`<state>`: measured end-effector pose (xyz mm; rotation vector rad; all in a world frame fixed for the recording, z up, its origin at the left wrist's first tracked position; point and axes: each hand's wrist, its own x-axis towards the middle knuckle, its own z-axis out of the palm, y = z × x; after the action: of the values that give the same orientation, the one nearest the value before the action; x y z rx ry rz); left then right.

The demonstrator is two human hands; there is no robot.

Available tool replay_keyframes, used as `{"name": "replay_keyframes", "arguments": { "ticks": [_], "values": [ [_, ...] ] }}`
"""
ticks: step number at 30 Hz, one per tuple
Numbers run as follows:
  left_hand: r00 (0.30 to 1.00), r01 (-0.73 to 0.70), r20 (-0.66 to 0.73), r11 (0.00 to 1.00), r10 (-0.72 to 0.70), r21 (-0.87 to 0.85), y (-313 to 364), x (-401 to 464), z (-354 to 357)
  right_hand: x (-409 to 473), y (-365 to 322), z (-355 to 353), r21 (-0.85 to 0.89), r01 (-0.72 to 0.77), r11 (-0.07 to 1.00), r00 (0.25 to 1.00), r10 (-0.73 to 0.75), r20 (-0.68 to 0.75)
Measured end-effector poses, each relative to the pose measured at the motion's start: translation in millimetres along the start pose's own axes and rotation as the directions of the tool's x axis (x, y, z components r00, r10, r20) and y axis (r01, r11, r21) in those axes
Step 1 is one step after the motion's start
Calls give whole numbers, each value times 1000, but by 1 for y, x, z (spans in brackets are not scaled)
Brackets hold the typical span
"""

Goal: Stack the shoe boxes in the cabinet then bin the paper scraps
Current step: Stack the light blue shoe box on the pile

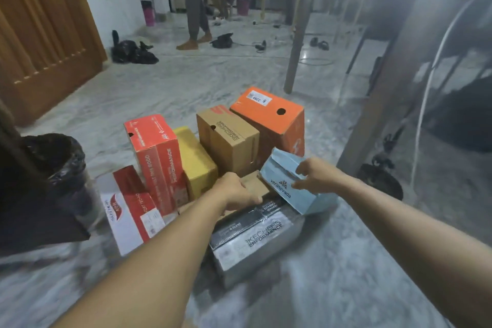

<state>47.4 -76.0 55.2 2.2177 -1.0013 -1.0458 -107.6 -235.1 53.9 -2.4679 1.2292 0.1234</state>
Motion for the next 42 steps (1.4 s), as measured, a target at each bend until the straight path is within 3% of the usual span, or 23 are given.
{"name": "replay_keyframes", "arguments": {
  "ticks": [2,8,14,16,18,21,23,26,29,36,42],
  "values": [
    [1000,3,4,999,-3,-36,8,12,19,5,19,10,-5,-68,998,997,68,-38],
    [999,-46,-11,997,46,-61,33,40,57,15,49,41,233,-238,943,945,280,-170],
    [999,-14,-31,998,12,-56,34,80,75,35,70,65,263,-296,918,939,330,-99],
    [999,-3,-41,997,-1,-79,37,96,73,39,74,71,387,-313,868,916,384,-121],
    [996,-11,-85,996,4,-86,44,112,66,43,77,70,613,-333,717,855,503,-124],
    [991,-46,-128,995,35,-86,52,133,55,55,90,70,821,-373,433,764,645,7],
    [993,-53,-116,988,37,-143,54,145,55,61,97,72,895,-368,252,769,624,140],
    [995,-39,-93,979,21,-200,55,157,60,68,99,82,927,-373,-26,809,480,339],
    [999,-13,-40,974,4,-228,54,167,61,70,98,89,921,-360,-149,810,439,388],
    [998,-48,27,973,56,-225,54,178,67,58,100,93,926,-334,-178,838,394,378],
    [972,-111,-224,980,72,-166,36,162,52,29,58,96,974,-218,-63,890,396,225]
  ]
}}
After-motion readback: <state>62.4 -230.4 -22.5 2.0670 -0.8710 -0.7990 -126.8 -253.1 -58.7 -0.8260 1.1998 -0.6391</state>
